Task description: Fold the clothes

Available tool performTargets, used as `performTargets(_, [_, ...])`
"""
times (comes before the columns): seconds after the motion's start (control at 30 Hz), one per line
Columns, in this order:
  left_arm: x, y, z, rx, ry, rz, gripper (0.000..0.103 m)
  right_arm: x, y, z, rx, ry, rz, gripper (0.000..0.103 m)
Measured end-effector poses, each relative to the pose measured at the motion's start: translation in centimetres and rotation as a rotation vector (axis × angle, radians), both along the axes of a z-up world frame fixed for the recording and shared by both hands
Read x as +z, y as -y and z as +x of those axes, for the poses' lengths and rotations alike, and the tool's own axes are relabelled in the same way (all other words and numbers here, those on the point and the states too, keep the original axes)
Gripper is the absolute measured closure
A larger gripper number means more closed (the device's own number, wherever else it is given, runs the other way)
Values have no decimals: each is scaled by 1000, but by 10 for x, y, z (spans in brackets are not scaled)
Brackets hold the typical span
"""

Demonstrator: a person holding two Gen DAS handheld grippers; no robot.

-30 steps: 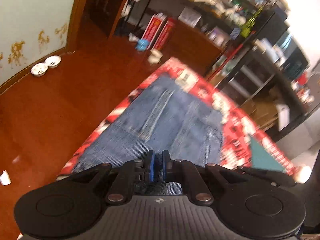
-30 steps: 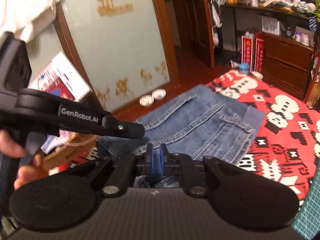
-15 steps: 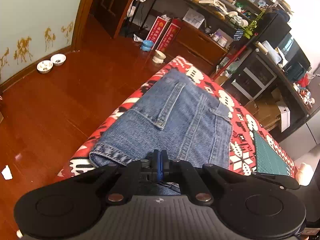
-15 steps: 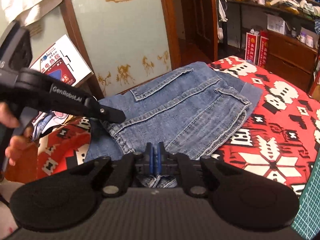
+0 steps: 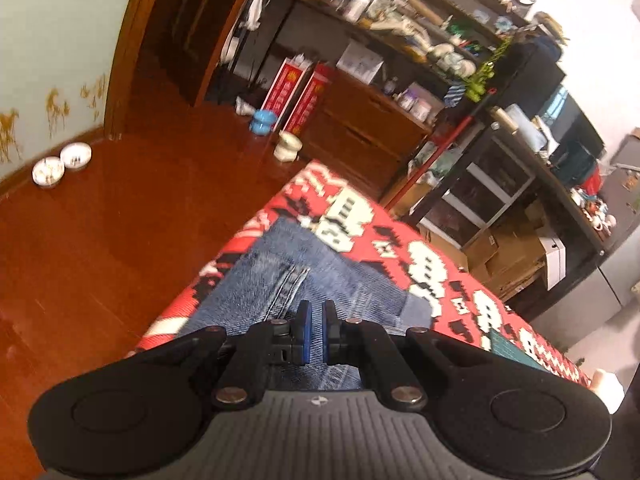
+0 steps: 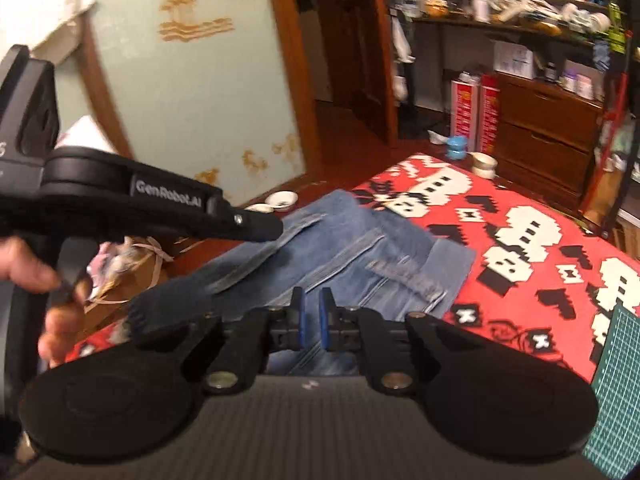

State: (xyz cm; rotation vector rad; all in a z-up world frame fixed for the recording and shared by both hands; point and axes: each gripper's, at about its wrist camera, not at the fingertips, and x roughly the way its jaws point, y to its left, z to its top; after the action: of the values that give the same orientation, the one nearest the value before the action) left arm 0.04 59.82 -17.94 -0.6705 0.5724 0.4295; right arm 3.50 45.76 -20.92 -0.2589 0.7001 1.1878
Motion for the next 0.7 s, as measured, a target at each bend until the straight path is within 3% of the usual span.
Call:
performTargets(0.2, [-16,-4,21,-27,7,-2,100,-23,0,19,-5,-22,9,100])
performTargets(0.4, [-18,-21,36,-12,20,9,100,-9,-5,40,-65,-21,51,94])
performTargets(0.57, [-26,-36,49,-5,12,2,100,-17,-29,55,-50,4,-19,95])
performTargets(0.7, [-33,-42,47,-9,35,-31,100,-28,-32,66,-56,-39,-41,99])
